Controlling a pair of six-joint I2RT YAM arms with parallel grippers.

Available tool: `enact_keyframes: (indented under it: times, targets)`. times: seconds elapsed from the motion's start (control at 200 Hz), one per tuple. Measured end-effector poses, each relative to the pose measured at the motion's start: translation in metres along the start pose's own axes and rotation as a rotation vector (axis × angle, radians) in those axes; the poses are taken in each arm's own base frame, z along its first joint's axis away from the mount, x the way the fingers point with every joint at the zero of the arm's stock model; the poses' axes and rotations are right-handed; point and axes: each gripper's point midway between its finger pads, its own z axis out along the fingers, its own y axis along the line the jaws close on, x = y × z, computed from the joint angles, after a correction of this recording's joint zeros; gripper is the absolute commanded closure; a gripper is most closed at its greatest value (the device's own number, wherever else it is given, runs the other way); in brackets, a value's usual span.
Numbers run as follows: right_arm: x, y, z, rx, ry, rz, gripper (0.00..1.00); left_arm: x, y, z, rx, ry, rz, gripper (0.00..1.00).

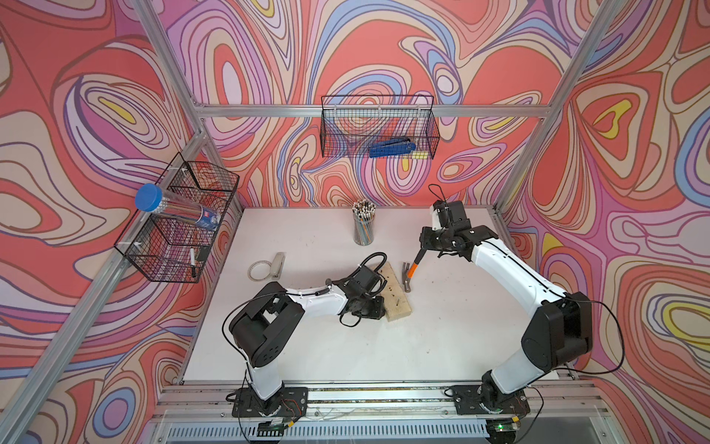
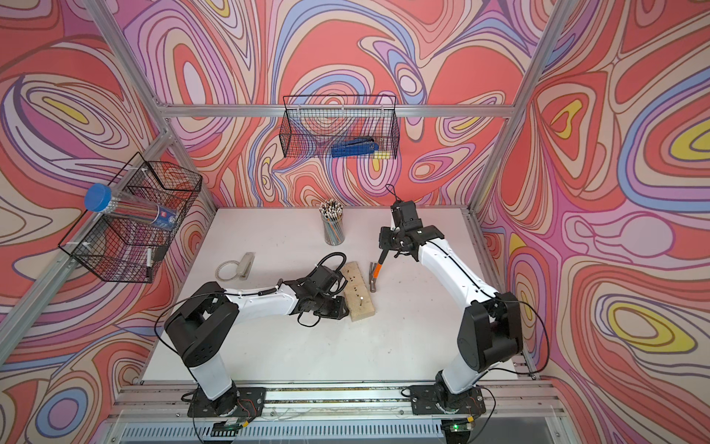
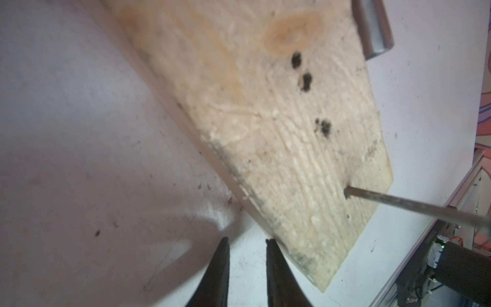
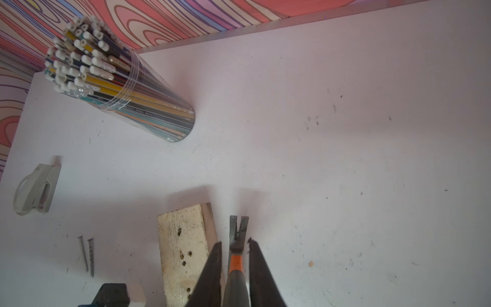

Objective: Use a claw hammer to pull out a nail
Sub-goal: Adjust the mounting plate at the center of the board.

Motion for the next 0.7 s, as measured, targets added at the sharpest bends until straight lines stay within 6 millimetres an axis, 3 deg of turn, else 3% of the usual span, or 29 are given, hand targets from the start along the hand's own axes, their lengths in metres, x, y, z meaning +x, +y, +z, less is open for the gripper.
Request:
enact_keyframes:
  times: [0.21, 0.341, 0.536, 0.701]
  targets:
    - [0.005, -0.01, -0.045, 0.031, -0.056, -0.007, 1.0, -0.008, 0.004, -0.004, -0.04, -0.036, 0.022, 0.68]
    - [0.014, -0.015, -0.07, 0.04, -0.077, -0.003, 1.0, -0.019, 0.01, -0.02, -0.088, -0.089, 0.044, 0.66]
    - [0.045, -0.027, -0.088, 0.058, -0.044, 0.021, 1.0, -0.056, 0.03, -0.062, -0.152, -0.216, 0.049, 0.62]
    - [0.081, -0.036, -0.093, 0.061, 0.01, 0.063, 1.0, -0.095, 0.043, -0.078, -0.198, -0.283, 0.058, 0.59]
